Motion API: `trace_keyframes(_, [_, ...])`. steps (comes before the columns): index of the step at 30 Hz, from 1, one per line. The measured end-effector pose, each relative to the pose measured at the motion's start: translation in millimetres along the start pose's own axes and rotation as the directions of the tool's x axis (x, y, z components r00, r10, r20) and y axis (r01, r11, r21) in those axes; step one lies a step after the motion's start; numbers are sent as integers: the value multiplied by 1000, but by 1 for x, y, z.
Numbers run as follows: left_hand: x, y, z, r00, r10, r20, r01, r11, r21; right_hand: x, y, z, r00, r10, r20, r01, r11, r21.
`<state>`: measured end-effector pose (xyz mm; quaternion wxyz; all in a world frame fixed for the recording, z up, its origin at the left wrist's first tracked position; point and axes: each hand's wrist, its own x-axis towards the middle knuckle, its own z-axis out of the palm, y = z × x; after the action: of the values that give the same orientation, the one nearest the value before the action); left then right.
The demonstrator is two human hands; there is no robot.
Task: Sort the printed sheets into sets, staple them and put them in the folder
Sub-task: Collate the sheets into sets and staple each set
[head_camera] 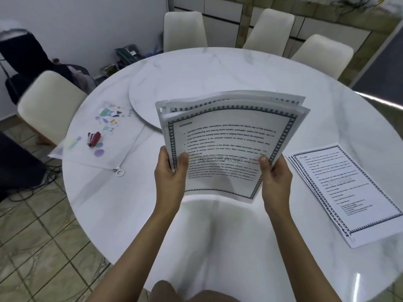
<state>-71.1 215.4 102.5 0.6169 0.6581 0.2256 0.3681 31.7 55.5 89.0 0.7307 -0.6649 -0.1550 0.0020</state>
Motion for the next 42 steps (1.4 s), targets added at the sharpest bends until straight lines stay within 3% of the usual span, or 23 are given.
trace_keyframes(8, [-12,-15,0,995,-103,11,102,993,62,-9,9,-2,996,82,29,-81,997,-14])
trace_keyframes(26, [-9,-8,-3,995,-94,-13,95,995,42,-6,-6,2,997,82,10,-82,996,36])
trace_keyframes(36, [-5,9,-1,999,-47,-1,47,999,-6,-3,-22,2,1000,7,-21,-6,999,33])
trace_keyframes(42, [-6,5,-5,999,-43,32,42,999,32,-4,-20,2,998,53,-16,-52,998,43])
